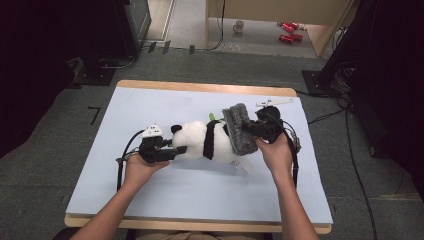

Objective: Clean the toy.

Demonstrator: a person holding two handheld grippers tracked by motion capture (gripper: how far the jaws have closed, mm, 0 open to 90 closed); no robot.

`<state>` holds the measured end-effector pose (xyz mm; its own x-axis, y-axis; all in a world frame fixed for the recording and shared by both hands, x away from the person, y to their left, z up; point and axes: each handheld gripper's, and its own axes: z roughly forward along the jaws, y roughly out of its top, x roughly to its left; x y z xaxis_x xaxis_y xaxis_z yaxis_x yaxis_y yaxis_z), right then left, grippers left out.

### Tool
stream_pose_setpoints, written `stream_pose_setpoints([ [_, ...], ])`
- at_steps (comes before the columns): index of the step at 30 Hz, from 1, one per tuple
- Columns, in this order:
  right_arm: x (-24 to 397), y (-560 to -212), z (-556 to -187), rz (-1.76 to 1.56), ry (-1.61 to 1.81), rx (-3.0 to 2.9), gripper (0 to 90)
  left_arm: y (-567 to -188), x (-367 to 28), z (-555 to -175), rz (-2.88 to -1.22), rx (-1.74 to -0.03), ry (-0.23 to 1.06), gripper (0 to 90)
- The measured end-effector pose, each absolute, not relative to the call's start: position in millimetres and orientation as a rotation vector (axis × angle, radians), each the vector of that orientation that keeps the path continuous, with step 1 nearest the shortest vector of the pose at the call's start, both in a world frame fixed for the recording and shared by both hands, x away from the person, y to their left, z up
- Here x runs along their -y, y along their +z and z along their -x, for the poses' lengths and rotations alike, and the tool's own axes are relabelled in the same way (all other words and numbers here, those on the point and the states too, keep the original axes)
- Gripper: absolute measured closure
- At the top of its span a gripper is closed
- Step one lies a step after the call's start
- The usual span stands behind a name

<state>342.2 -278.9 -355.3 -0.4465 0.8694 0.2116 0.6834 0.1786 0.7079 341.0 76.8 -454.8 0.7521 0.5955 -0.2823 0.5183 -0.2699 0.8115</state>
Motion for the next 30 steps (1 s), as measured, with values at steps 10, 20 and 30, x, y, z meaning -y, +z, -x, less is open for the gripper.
stream_pose_setpoints([
  [10,244.9,-329.9,-327.9,-1.345,1.338,-2.328,80.8,-453.0,-75.1,-339.7,-1.921,-0.881,0.087,52.3],
  [20,198.7,-330.4,-325.0,-1.221,1.401,-2.45,80.8,-452.9,-74.3,-335.4,-1.92,-0.88,0.106,52.1],
  [30,162.4,-354.5,-335.1,-1.179,1.347,-2.522,80.7,-451.0,-71.6,-328.7,-1.915,-0.907,0.116,52.1],
])
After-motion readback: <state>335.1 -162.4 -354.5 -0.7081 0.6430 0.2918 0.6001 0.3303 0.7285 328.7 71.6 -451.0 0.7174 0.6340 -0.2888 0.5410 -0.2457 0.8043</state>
